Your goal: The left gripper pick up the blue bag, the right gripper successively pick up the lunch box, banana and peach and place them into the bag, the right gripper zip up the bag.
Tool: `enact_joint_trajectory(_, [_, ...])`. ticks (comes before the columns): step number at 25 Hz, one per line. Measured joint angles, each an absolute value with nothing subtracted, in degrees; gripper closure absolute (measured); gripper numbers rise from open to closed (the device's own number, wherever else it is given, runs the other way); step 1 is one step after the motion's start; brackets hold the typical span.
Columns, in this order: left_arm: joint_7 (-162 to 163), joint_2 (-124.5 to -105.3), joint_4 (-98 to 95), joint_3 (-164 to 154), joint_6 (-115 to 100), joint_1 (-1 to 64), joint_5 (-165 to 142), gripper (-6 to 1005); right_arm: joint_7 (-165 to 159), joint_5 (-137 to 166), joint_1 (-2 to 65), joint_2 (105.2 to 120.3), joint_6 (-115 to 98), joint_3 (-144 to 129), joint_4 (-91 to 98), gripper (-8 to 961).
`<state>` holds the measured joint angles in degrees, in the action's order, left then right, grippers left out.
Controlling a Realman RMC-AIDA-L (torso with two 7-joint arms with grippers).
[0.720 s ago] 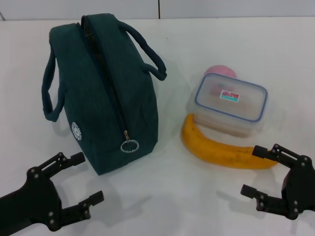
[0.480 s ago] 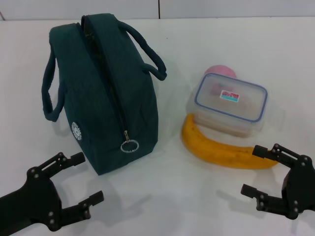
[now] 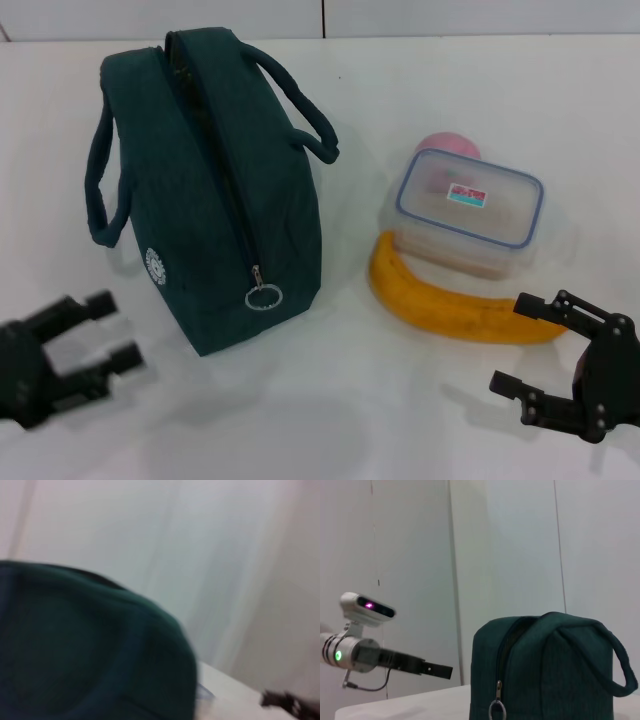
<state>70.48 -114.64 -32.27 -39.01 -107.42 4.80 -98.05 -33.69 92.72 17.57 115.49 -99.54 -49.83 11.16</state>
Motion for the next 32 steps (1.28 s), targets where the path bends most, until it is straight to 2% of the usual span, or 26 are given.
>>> enact_joint_trajectory(3, [80.3,-113.31,-33.8,-35.7,-107.5,6.3,-98.2,120,-33.8,92.7,17.8,115.49,-99.5,-49.8,11.2,132])
enact_joint_trajectory(8, [96.3,-112.55,-38.7,-31.0,-106.9,10.2,-98.4,121,-33.8,92.7,18.1,115.55,-99.4,-49.9,11.0,133])
enact_joint_trajectory(11, [105.8,-110.52,-40.8,-30.3,-105.8,13.8,-98.9,121,-33.7,92.7,18.4,115.57,-99.4,-49.9,10.4,133])
enact_joint_trajectory(13, [115.8,-108.24,-44.1,-30.3,-103.5,17.1,-100.5,121,-33.6,92.7,18.5,115.58,-99.2,-49.9,10.3,133])
enact_joint_trajectory(19, [137.0,-105.20,-54.1,-31.6,-102.5,25.4,-111.9,122,-33.8,92.7,18.5,115.57,-98.7,-49.8,10.1,135])
enact_joint_trajectory(24, [146.9,-104.71,-59.2,-35.8,-103.8,31.9,-121.2,122,-33.7,92.7,18.6,115.58,-98.6,-49.8,9.8,135])
enact_joint_trajectory(32, [151.5,-105.49,-59.0,-38.6,-103.7,35.3,-124.0,122,-33.5,92.7,18.7,115.58,-98.6,-49.8,9.8,137])
